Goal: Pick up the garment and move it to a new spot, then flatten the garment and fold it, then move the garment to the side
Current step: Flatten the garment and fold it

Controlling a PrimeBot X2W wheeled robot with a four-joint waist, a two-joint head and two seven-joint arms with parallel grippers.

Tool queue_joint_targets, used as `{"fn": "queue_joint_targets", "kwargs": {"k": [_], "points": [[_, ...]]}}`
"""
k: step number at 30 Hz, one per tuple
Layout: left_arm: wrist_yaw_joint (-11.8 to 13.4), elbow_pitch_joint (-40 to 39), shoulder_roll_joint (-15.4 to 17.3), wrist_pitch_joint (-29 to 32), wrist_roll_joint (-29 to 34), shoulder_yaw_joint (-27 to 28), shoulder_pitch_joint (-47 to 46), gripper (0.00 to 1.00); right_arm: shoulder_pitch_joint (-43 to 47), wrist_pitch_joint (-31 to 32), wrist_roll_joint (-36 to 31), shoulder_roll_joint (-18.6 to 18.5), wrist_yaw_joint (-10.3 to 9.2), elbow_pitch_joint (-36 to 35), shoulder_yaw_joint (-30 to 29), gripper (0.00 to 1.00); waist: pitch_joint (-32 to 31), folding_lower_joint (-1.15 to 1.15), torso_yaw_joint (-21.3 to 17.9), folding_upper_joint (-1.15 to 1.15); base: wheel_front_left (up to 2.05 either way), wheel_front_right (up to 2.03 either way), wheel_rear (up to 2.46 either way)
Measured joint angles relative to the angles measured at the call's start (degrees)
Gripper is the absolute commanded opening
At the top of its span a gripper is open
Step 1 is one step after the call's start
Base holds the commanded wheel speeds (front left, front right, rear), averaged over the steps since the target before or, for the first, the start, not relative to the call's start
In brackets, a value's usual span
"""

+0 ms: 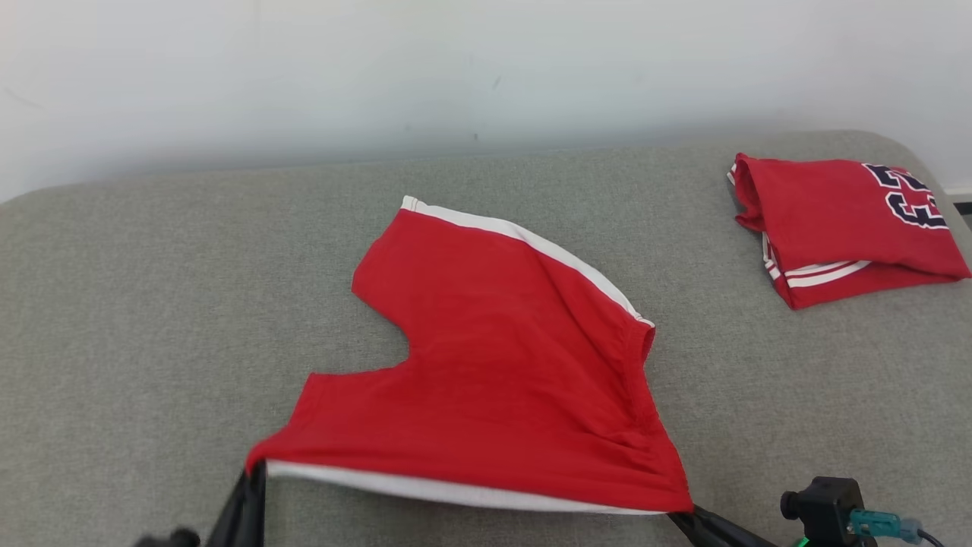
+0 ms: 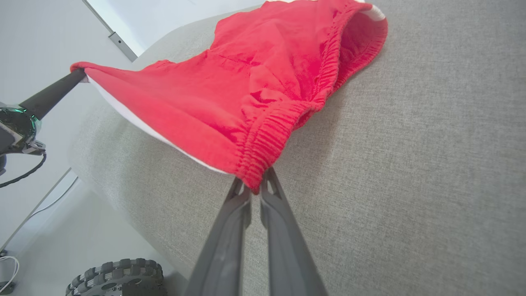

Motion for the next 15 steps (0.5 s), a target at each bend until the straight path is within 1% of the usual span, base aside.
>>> {"fn": "queue_joint_targets", "kwargs": {"k": [3,5,11,12,15], "points": [[-0.26,0.23,3.59,0.36,0.97,-2.03,-5.0,0.0,-0.25,0.04,0.44,0.7,0.0,-0.44,-0.43,0.0,0.43,0.01,-0.3,0.0,0.0,0.0,0.0],[-0.29,0.19,5.93,1.89,0.69,-4.01,-9.42,0.0,-0.8,0.08,1.36,1.33,0.0,-0.79,-1.0,0.0,0.96,0.01,-0.61,0.0,0.0,0.0,0.0],[-0.37,2.7,14.55,6.0,-2.64,-11.67,-24.69,0.0,-5.99,0.11,3.21,3.67,0.0,-2.3,-2.19,0.0,3.98,0.01,-2.06,0.01,0.0,0.0,0.0],[-0.37,4.15,16.75,7.3,-4.46,-13.51,-30.18,0.0,-8.1,0.11,4.22,4.7,-0.01,-2.79,-2.69,0.0,5.4,0.01,-2.74,0.01,0.0,0.0,0.0],[-0.4,6.77,19.62,8.91,-6.1,-16.72,-38.01,0.0,-12.05,0.34,4.39,5.93,0.0,-2.07,-2.8,0.0,7.85,0.02,-3.85,0.01,0.0,0.0,0.0]]}}
